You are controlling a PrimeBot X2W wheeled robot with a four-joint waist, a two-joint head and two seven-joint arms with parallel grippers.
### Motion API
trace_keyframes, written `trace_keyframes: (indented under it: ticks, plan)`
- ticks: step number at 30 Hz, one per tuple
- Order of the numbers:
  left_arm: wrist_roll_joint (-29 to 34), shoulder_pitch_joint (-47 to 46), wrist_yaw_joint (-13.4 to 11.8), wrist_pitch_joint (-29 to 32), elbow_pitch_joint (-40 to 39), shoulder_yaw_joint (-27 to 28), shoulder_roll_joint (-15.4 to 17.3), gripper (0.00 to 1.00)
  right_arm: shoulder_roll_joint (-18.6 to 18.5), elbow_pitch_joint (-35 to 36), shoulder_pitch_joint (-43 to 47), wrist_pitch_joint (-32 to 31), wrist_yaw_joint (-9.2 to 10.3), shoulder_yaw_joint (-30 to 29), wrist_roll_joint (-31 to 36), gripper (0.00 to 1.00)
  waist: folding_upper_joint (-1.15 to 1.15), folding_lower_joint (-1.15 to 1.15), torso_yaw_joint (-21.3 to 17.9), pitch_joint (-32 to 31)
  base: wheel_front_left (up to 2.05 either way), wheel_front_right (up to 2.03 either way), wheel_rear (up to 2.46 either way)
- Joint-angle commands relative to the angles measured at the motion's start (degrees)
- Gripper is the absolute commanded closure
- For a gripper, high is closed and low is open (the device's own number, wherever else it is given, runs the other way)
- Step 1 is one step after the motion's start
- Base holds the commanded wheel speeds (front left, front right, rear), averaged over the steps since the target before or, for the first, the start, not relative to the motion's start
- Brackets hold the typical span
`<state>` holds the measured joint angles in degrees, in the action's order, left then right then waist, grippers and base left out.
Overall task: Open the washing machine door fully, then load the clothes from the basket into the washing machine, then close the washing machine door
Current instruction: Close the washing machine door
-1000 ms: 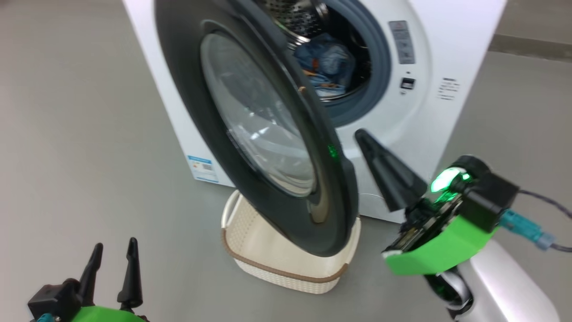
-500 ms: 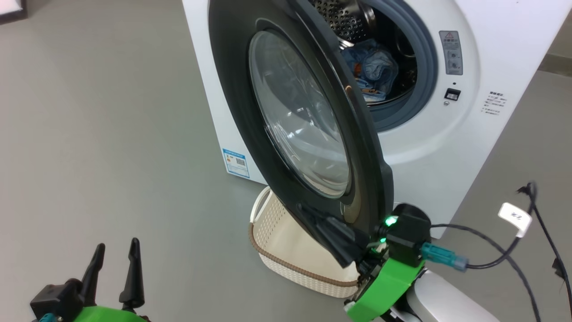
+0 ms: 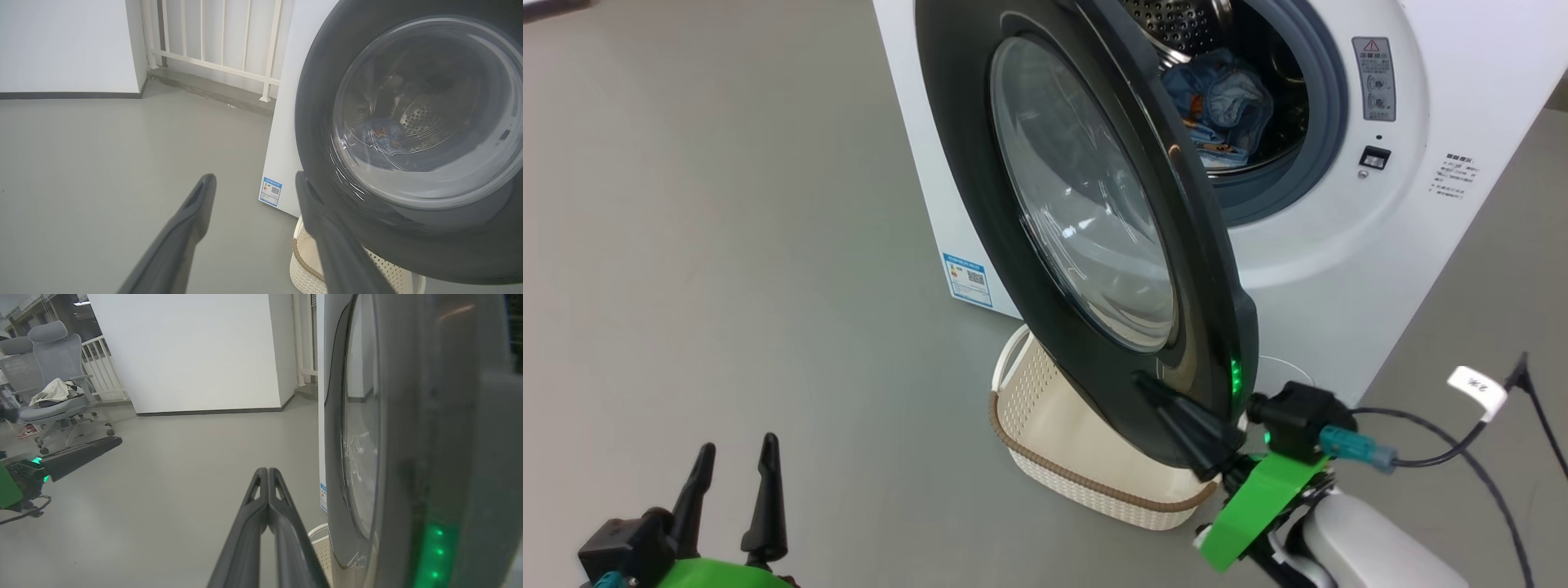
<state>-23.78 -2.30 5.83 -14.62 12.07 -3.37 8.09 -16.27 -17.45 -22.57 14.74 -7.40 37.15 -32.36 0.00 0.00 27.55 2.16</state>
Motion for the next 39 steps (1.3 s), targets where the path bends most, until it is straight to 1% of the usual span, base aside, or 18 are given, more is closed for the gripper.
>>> trace_keyframes:
  ticks: [1, 10, 20, 23, 26, 31, 39]
  plan:
    - [-0.39, -1.94, -0.03, -0.31, -1.51, 1.83, 0.96, 0.0, 0.12, 0.98, -1.27, 0.26, -0.09, -0.26, -0.42, 1.0, 0.0, 0.0, -0.01, 0.13, 0.0, 0.0, 0.0]
    - [-0.24, -2.33, 0.01, -0.33, -1.75, 1.56, 1.4, 0.0, -0.79, -1.01, -1.5, 0.26, -0.09, -5.22, -0.36, 1.0, 0.0, 0.0, -0.55, 1.57, 0.0, 0.0, 0.0]
    - [-0.34, -3.45, -0.22, -0.35, -2.66, 1.46, 1.49, 0.0, -2.66, -2.12, -4.19, 0.26, -0.09, -10.26, -0.02, 1.0, 0.0, 0.0, -1.28, 6.07, 0.0, 0.0, 0.0]
    - [-0.26, -4.08, -0.23, -0.35, -3.02, 1.37, 1.33, 0.0, -3.59, -2.28, -5.69, 0.26, -0.09, -12.21, -0.12, 1.0, 0.0, 0.0, -1.37, 7.84, 0.0, 0.0, 0.0]
    - [-0.02, -5.03, -0.26, -0.36, -3.04, 1.1, 0.86, 0.0, -5.19, -2.41, -7.54, 0.26, -0.09, -14.71, -0.13, 1.0, 0.0, 0.0, -1.23, 9.62, 0.0, 0.0, 0.0]
    - [0.37, -6.44, -0.04, -0.37, -3.14, 0.77, -0.12, 0.0, -7.71, -3.16, -10.73, 0.26, -0.09, -17.19, -0.76, 1.0, 0.0, 0.0, -0.8, 12.33, 0.0, 0.0, 0.0]
    - [0.84, -7.85, 0.38, -0.37, -3.2, 1.38, -1.2, 0.0, -10.63, -4.12, -16.33, 0.26, -0.09, -17.68, -2.17, 1.0, 0.0, 0.0, -0.53, 16.29, 0.0, 0.0, 0.0]
